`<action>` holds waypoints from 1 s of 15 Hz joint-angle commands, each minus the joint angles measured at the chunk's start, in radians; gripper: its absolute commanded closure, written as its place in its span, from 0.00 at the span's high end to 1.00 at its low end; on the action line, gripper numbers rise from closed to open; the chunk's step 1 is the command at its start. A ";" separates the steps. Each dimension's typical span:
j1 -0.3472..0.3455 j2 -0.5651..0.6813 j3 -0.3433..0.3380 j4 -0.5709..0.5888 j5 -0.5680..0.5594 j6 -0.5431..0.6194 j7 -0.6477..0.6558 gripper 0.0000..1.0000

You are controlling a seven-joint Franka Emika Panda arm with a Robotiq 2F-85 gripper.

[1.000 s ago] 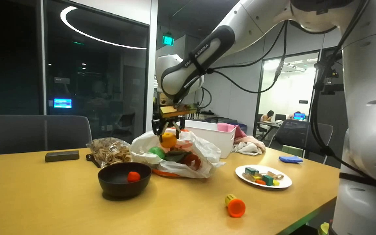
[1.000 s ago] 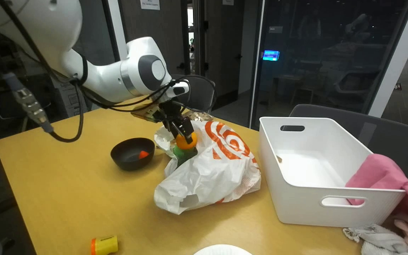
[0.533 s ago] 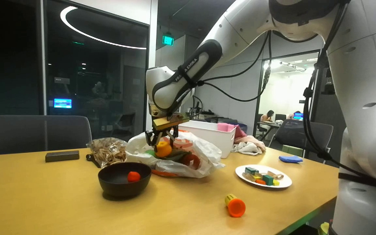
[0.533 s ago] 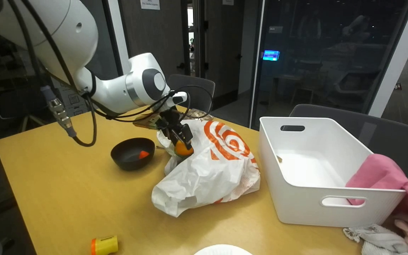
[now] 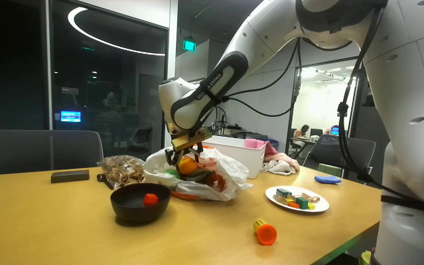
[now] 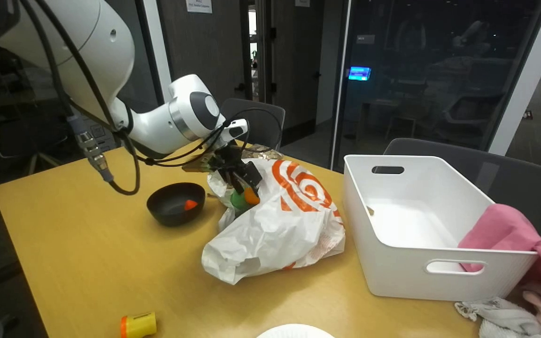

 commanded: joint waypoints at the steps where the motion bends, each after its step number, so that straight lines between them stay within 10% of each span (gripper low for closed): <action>1: 0.025 -0.023 0.001 -0.027 -0.020 0.024 0.042 1.00; 15: 0.094 -0.128 0.193 -0.126 0.217 0.144 -0.048 1.00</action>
